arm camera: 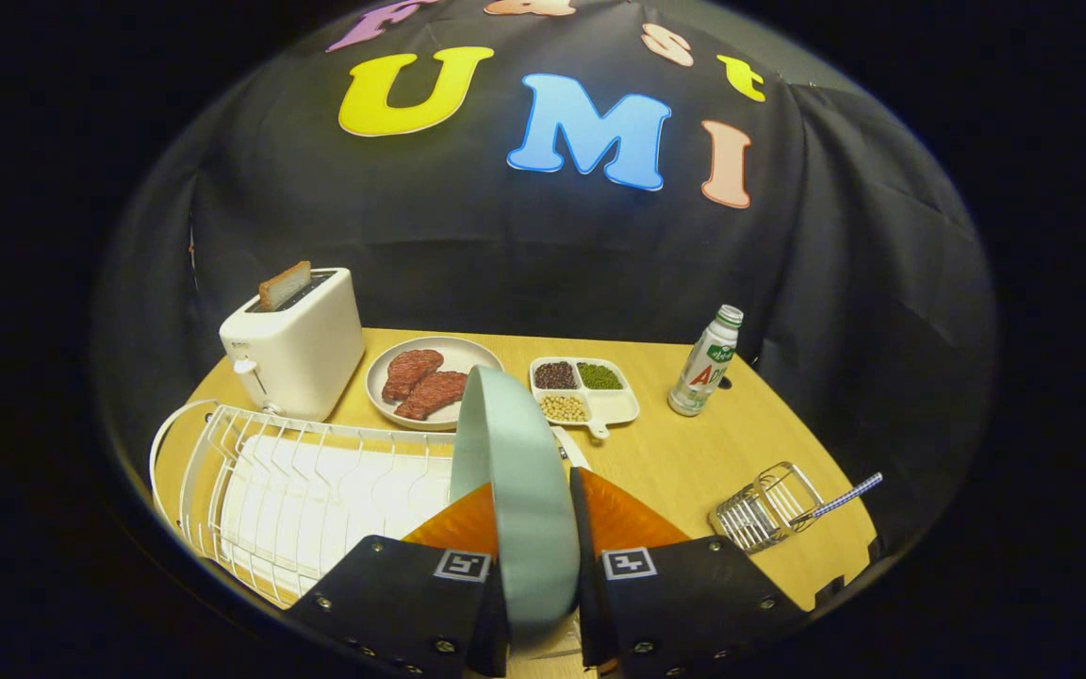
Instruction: Take the plate from the dish rack, then take the spoon from the basket and place it into the plate.
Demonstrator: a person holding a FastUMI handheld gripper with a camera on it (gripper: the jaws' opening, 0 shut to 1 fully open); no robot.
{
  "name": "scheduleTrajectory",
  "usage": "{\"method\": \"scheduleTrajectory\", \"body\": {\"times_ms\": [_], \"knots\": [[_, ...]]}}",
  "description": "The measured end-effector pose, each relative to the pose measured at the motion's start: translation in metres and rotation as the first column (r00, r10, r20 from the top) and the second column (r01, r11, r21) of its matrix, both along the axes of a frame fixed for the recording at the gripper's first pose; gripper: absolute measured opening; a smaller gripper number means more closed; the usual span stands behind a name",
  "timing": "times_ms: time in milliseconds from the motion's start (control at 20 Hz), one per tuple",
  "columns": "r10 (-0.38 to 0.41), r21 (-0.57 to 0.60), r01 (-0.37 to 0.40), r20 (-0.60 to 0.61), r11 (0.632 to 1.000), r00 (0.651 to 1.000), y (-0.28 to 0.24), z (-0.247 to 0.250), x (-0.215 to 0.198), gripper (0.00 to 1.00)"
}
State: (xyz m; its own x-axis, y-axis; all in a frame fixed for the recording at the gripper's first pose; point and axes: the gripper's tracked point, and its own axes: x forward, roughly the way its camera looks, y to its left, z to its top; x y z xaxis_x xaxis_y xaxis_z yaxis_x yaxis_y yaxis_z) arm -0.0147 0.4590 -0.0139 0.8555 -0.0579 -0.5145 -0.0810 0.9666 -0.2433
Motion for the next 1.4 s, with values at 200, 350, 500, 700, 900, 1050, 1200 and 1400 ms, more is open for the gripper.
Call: {"method": "scheduleTrajectory", "body": {"times_ms": [200,350,500,700,900,1050,1200,1400], "knots": [[0.055,-0.173,-0.044,0.055,0.984,0.997,0.015,0.019,0.006,0.25],[0.071,-0.229,-0.053,0.074,0.972,0.995,0.018,0.028,0.004,0.25],[0.056,-0.246,-0.025,0.122,0.969,0.991,0.006,0.050,-0.003,0.25],[0.028,-0.239,0.013,0.166,0.971,0.986,-0.020,0.075,-0.029,0.25],[0.007,-0.194,0.027,0.170,0.981,0.985,-0.048,0.087,-0.069,0.25],[0.007,-0.163,0.020,0.159,0.986,0.987,-0.070,0.085,-0.102,0.25],[0.010,-0.140,0.010,0.141,0.990,0.990,-0.091,0.079,-0.132,0.25],[0.022,-0.089,-0.015,0.079,0.996,0.997,-0.113,0.054,-0.166,0.25]]}}
